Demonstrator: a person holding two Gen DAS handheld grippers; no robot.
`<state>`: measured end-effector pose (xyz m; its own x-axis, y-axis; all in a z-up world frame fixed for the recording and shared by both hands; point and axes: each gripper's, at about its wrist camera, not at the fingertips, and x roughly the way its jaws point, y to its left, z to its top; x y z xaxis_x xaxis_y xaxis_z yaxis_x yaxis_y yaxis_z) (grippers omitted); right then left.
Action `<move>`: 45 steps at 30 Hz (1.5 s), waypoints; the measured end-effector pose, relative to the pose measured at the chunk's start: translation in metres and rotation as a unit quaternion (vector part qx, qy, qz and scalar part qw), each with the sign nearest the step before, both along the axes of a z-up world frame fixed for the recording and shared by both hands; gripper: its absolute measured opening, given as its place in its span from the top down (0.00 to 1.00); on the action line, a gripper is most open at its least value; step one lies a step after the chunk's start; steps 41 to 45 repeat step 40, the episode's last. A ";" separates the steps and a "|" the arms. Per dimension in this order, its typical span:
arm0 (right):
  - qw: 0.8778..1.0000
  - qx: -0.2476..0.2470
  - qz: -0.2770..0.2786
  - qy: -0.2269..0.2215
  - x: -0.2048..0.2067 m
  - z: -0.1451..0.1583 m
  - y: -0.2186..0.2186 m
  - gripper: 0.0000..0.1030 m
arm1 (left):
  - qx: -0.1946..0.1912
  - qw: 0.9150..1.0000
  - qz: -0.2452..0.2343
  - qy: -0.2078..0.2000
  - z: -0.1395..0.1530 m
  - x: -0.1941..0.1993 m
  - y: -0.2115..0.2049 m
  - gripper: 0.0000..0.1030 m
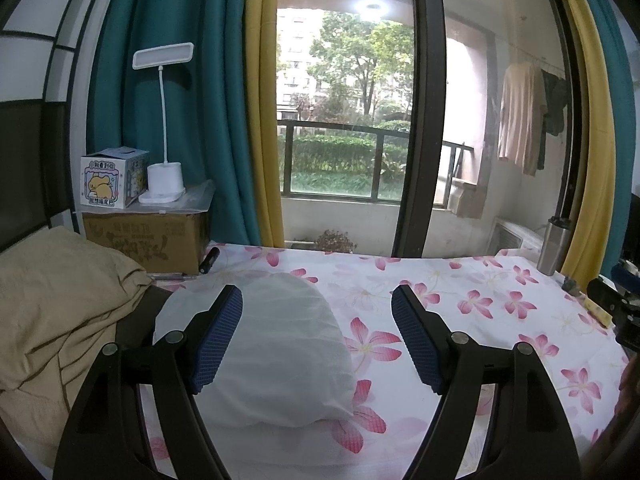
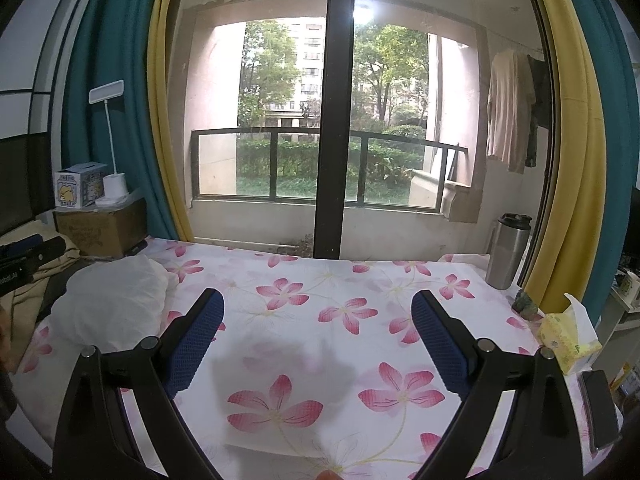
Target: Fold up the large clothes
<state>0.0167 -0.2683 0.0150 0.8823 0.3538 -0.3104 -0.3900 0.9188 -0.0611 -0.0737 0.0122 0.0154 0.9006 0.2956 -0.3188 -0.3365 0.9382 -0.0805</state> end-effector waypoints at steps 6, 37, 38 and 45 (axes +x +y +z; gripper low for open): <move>1.000 0.001 0.002 0.002 -0.001 -0.002 0.002 0.08 | -0.002 1.000 0.003 0.005 -0.001 0.000 -0.001 0.22; 1.000 -0.006 0.000 0.009 0.000 -0.008 0.008 0.08 | -0.009 1.000 -0.006 0.019 -0.003 0.005 0.003 0.22; 1.000 -0.006 0.000 0.009 0.001 -0.008 0.008 0.08 | -0.008 1.000 -0.006 0.019 -0.003 0.005 0.003 0.22; 1.000 -0.006 -0.001 0.010 0.002 -0.009 0.008 0.08 | -0.010 1.000 -0.009 0.020 -0.003 0.005 0.004 0.22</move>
